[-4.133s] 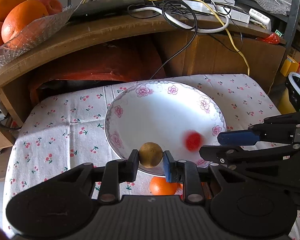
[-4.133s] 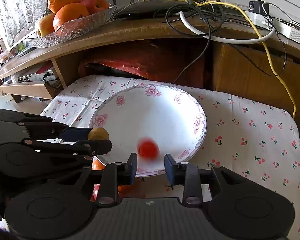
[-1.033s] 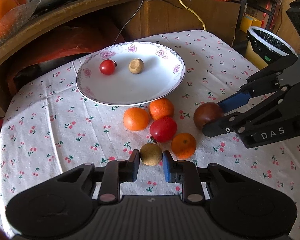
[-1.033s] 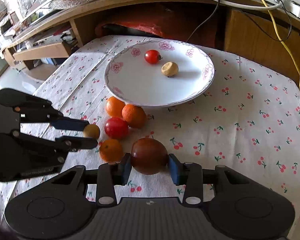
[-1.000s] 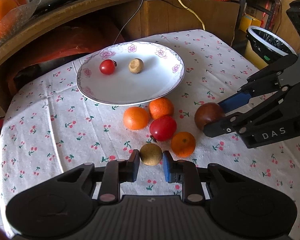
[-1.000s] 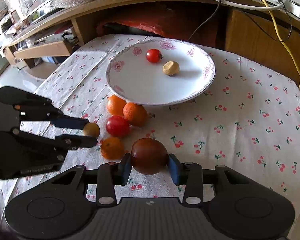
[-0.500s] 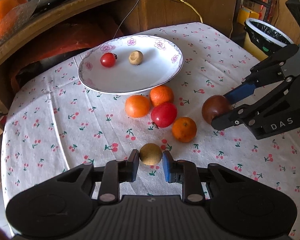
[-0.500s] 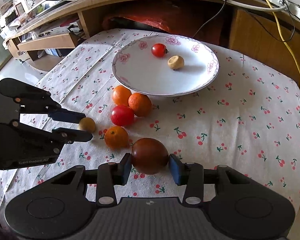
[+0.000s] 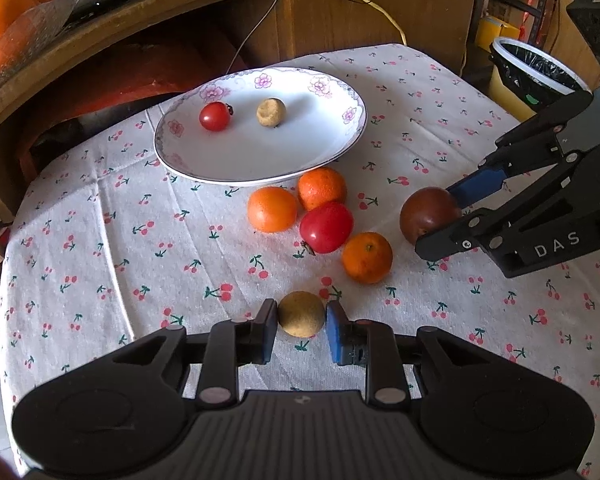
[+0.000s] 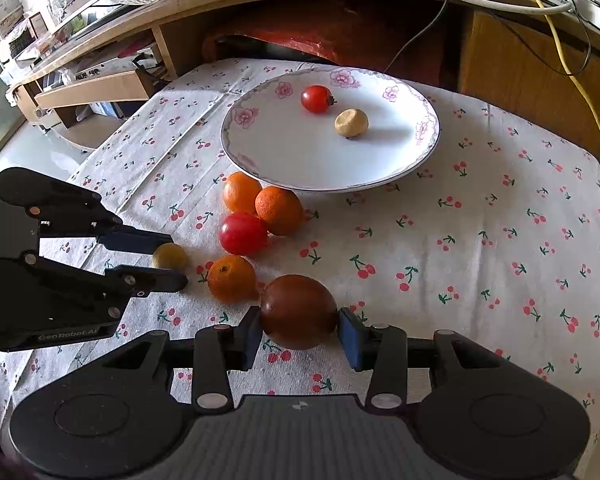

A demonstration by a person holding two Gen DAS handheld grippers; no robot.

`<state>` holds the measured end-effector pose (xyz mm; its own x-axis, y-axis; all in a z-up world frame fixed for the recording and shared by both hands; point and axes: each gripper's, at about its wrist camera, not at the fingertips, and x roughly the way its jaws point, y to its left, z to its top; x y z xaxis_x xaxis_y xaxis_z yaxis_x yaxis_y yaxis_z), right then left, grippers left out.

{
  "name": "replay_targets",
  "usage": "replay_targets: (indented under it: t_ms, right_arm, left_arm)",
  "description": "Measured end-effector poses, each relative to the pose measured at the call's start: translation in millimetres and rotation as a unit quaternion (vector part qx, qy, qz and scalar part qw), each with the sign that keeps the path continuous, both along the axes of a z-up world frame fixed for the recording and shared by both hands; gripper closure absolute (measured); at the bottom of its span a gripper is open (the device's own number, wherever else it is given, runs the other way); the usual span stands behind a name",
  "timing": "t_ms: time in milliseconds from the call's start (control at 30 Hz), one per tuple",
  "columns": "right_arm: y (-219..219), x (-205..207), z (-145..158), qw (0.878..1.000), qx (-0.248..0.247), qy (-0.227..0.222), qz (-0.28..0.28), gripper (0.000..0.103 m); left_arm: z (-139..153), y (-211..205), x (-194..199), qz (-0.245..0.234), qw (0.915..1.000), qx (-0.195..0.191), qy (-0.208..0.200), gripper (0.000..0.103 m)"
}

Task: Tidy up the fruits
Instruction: 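Lift the tan fruit and dark red tomato off the cloth in both grippers, then lower both fruits into the white bowl and open both grippers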

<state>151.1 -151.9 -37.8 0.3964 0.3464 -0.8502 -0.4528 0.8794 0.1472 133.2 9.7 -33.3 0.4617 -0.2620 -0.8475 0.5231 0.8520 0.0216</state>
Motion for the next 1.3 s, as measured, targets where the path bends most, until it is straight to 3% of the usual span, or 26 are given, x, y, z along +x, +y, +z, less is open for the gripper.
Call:
replay_targets:
  t_ms: [700, 1300]
  right_arm:
    - [4.1, -1.8, 2.8, 1.000, -0.014, -0.002, 0.001, 0.068]
    - [11.2, 10.5, 28.0, 0.999, 0.008, -0.040, -0.010, 0.068]
  left_arm:
    - [2.5, -5.5, -0.1, 0.001, 1.0000, 0.006, 0.003, 0.070]
    - [28.0, -16.4, 21.9, 0.015, 0.9991, -0.018, -0.036, 0.070]
